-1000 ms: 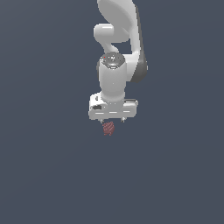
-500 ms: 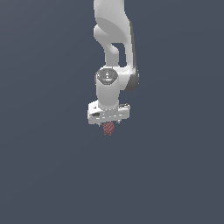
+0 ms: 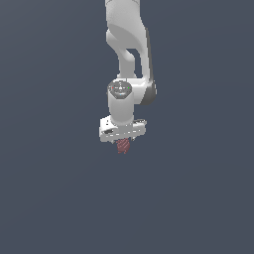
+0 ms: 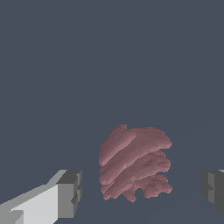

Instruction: Pick up the object and move it to a goal position.

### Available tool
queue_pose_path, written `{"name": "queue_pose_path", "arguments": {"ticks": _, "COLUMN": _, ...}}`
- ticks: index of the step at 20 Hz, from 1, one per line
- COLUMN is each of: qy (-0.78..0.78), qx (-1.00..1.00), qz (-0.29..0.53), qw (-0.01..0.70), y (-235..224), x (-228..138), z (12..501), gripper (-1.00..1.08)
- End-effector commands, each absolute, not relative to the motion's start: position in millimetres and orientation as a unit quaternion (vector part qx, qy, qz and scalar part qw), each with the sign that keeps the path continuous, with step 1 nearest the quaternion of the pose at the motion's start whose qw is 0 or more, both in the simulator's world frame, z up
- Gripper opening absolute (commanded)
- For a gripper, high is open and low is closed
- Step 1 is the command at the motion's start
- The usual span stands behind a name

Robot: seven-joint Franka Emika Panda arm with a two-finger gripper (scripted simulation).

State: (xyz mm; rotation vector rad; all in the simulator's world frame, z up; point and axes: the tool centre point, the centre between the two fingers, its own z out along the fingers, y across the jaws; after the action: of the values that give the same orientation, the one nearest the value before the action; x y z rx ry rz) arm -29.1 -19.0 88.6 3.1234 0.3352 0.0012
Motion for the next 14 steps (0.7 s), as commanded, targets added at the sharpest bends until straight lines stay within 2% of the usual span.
{"name": "queue_pose_path", "arguments": {"ticks": 1, "qy": 0.107, "qx": 0.994, "qz": 0.000, "qw": 0.000, "y": -19, "x": -30, "z": 83, "gripper": 1.00}}
{"name": "queue_pose_path", "arguments": {"ticks": 14, "qy": 0.108, "qx": 0.994, "qz": 0.000, "qw": 0.000, "y": -19, "x": -30, "z": 40, "gripper": 1.00}}
